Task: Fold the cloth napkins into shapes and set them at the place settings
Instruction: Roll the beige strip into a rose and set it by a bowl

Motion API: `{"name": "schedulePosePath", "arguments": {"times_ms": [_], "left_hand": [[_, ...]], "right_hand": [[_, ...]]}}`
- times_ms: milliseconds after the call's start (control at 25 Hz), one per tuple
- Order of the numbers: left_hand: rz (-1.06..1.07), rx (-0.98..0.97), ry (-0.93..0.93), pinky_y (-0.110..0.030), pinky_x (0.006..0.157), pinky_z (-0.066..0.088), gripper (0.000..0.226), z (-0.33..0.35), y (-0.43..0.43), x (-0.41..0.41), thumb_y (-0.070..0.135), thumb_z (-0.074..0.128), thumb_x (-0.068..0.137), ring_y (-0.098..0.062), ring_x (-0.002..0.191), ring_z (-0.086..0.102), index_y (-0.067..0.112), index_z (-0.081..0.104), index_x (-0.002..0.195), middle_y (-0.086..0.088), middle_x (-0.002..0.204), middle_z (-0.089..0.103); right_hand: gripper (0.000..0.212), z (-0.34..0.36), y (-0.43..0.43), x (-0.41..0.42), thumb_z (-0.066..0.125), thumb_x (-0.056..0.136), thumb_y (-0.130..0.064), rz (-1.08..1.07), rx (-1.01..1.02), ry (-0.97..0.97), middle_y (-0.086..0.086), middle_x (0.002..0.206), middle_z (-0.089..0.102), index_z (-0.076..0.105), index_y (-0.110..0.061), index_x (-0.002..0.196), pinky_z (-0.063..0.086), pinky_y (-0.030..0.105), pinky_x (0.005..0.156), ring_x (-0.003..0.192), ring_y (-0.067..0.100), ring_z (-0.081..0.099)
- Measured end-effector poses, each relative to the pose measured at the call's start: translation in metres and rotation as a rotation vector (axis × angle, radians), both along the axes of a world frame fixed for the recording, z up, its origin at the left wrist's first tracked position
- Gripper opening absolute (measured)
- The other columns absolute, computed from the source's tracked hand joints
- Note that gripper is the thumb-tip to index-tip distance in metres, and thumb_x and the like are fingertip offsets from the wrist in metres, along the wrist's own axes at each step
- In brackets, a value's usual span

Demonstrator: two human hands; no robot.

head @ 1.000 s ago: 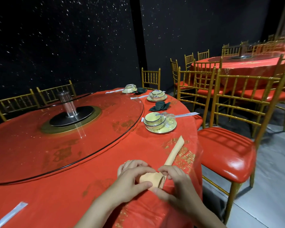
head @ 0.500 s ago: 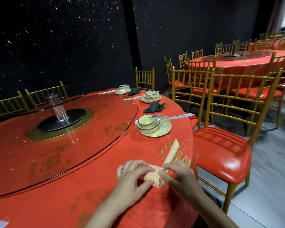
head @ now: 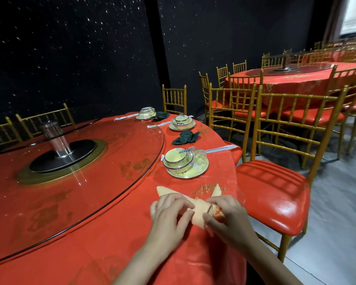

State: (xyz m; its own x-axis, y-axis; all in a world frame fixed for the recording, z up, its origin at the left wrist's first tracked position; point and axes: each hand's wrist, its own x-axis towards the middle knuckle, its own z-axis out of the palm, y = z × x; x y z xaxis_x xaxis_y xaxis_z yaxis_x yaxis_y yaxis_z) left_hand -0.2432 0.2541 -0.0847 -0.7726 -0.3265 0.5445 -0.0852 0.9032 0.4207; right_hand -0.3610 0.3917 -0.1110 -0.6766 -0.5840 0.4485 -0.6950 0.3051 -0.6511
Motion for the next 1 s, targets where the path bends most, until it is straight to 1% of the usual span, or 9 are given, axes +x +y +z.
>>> {"name": "schedulePosePath", "arguments": {"times_ms": [120, 200, 320, 400, 520, 640, 720, 840, 1000], "left_hand": [[-0.038, -0.05, -0.057, -0.018, 0.095, 0.016, 0.033, -0.014, 0.0, -0.004, 0.049, 0.043, 0.085, 0.008, 0.107, 0.037, 0.045, 0.051, 0.116, 0.026, 0.108, 0.051], [-0.048, -0.027, -0.128, -0.016, 0.095, 0.014, 0.042, -0.011, -0.001, -0.015, 0.052, 0.038, 0.082, 0.009, 0.109, 0.033, 0.049, 0.049, 0.122, 0.03, 0.112, 0.044], [-0.073, -0.006, -0.245, -0.019, 0.088, 0.015, 0.047, -0.002, -0.002, -0.037, 0.046, 0.035, 0.083, 0.008, 0.112, 0.027, 0.05, 0.047, 0.128, 0.03, 0.117, 0.037], [-0.096, -0.033, -0.297, -0.023, 0.086, 0.014, 0.048, 0.004, -0.004, -0.053, 0.038, 0.035, 0.086, 0.002, 0.118, 0.028, 0.046, 0.043, 0.133, 0.024, 0.125, 0.041], [-0.052, -0.041, -0.181, -0.026, 0.088, 0.018, 0.043, 0.008, -0.004, -0.067, 0.042, 0.039, 0.085, -0.002, 0.116, 0.037, 0.036, 0.053, 0.125, 0.02, 0.12, 0.051], [-0.025, -0.021, 0.014, -0.021, 0.084, 0.025, 0.024, -0.003, -0.003, -0.071, 0.042, 0.046, 0.082, 0.002, 0.098, 0.041, 0.036, 0.062, 0.098, 0.02, 0.1, 0.055], [-0.024, -0.052, 0.031, -0.019, 0.084, 0.026, 0.029, -0.012, -0.003, -0.073, 0.039, 0.045, 0.082, 0.003, 0.097, 0.039, 0.039, 0.063, 0.104, 0.018, 0.1, 0.053], [-0.052, -0.031, -0.11, -0.019, 0.085, 0.021, 0.045, -0.007, 0.0, -0.08, 0.034, 0.046, 0.083, 0.0, 0.106, 0.033, 0.044, 0.053, 0.126, 0.018, 0.106, 0.041], [-0.097, 0.001, -0.282, -0.023, 0.097, 0.022, 0.069, -0.005, 0.005, -0.097, 0.013, 0.05, 0.082, -0.006, 0.117, 0.029, 0.044, 0.03, 0.142, 0.014, 0.117, 0.032]], "right_hand": [[0.06, -0.002, -0.003, -0.015, 0.041, 0.067, -0.063, -0.021, -0.023, -0.072, -0.003, 0.1, 0.062, 0.071, -0.024, 0.1, 0.045, 0.042, 0.084, 0.096, 0.021, 0.058], [0.058, 0.0, -0.003, -0.026, 0.035, 0.072, -0.056, 0.014, -0.044, -0.093, -0.001, 0.105, 0.062, 0.069, -0.024, 0.107, 0.043, 0.039, 0.088, 0.102, 0.021, 0.057], [0.04, 0.004, 0.0, -0.035, 0.033, 0.084, -0.063, 0.152, -0.121, -0.026, -0.009, 0.104, 0.062, 0.059, -0.038, 0.103, 0.041, 0.033, 0.083, 0.096, 0.014, 0.056], [0.038, 0.003, 0.001, -0.04, 0.03, 0.086, -0.063, 0.144, -0.113, 0.012, -0.013, 0.1, 0.063, 0.055, -0.037, 0.1, 0.04, 0.035, 0.08, 0.092, 0.014, 0.057], [0.036, 0.001, 0.003, -0.051, 0.031, 0.076, -0.042, 0.051, -0.077, 0.001, -0.016, 0.098, 0.061, 0.061, -0.035, 0.094, 0.043, 0.045, 0.079, 0.092, 0.018, 0.057], [0.042, 0.005, 0.004, -0.064, 0.024, 0.069, -0.042, 0.023, -0.005, -0.04, -0.015, 0.103, 0.06, 0.059, -0.039, 0.091, 0.04, 0.042, 0.086, 0.098, 0.015, 0.053], [0.048, 0.006, 0.004, -0.073, 0.022, 0.066, -0.043, 0.032, 0.022, -0.062, -0.013, 0.108, 0.059, 0.058, -0.041, 0.098, 0.039, 0.04, 0.09, 0.103, 0.013, 0.052], [0.052, 0.006, 0.005, -0.078, 0.034, 0.071, -0.042, 0.127, 0.013, -0.032, -0.012, 0.115, 0.058, 0.057, -0.033, 0.116, 0.041, 0.043, 0.091, 0.107, 0.013, 0.053], [0.048, 0.005, 0.0, -0.079, 0.06, 0.065, -0.052, 0.127, 0.001, 0.01, -0.016, 0.102, 0.056, 0.052, -0.036, 0.11, 0.046, 0.036, 0.08, 0.096, 0.009, 0.054]]}}
